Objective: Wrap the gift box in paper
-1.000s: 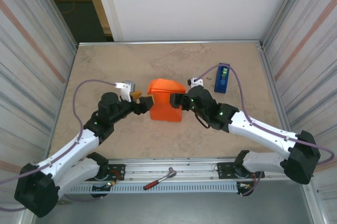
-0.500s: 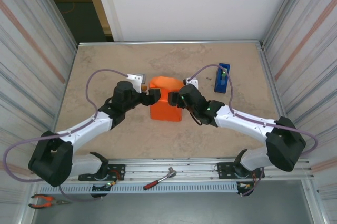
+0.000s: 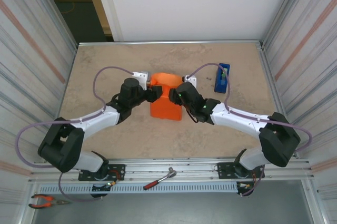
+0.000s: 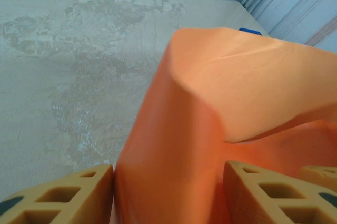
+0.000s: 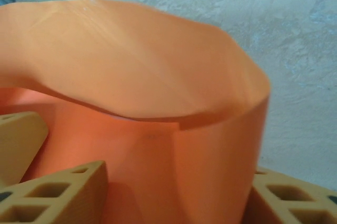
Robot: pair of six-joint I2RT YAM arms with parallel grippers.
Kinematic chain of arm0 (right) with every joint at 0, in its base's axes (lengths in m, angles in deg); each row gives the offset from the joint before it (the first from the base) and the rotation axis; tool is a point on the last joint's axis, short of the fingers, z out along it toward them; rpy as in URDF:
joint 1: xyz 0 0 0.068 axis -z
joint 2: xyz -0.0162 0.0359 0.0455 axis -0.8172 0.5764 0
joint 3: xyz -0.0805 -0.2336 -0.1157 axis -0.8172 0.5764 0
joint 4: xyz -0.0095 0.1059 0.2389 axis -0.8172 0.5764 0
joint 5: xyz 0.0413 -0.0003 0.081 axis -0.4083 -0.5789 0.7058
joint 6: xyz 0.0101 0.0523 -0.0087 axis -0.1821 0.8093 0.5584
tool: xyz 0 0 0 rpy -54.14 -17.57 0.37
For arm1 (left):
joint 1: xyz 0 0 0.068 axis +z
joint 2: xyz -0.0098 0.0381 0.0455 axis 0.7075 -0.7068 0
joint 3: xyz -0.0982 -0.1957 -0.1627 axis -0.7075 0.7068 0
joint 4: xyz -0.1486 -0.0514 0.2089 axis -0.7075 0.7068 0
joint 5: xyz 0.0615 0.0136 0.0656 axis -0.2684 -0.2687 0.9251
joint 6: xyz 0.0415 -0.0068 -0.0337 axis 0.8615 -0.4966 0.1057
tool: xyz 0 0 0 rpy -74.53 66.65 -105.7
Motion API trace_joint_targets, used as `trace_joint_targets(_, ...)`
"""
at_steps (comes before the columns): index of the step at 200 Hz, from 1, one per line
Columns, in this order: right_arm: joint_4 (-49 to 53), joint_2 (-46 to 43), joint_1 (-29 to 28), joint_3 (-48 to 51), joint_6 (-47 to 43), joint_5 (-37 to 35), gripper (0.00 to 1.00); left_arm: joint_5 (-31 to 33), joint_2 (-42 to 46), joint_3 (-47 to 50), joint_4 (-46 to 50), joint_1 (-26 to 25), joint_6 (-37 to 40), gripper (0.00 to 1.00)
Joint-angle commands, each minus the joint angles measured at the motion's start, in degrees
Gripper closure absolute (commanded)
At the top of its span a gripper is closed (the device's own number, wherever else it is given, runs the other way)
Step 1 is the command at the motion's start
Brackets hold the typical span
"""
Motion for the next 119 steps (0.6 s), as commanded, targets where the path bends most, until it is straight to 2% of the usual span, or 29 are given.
trace_joint_targets(1, 3.97, 3.5, 1.63, -2.1, -3.68, 2.15, 0.45, -1.78, -3.31, -2.31, -0.01, -1.57, 0.4, 0.45)
trace_joint_targets(61, 5.37, 4.24, 5.05, -5.26, -7.16, 4.19, 0.46, -1.65, -6.83, -6.2, -1.22, -2.63, 0.03, 0.46)
trace_joint_targets(85, 5.2, 2.99, 3.86, -2.58, -5.23, 3.93, 0.46, -1.56, -5.86, -4.25, -1.48, -3.16, -0.23, 0.46)
trace_joint_targets(119, 4.91, 0.67, -0.81, 2.68, -0.64, 0.8, 0.45, -1.2, -1.95, 2.45, -2.53, -3.7, -2.11, 0.46)
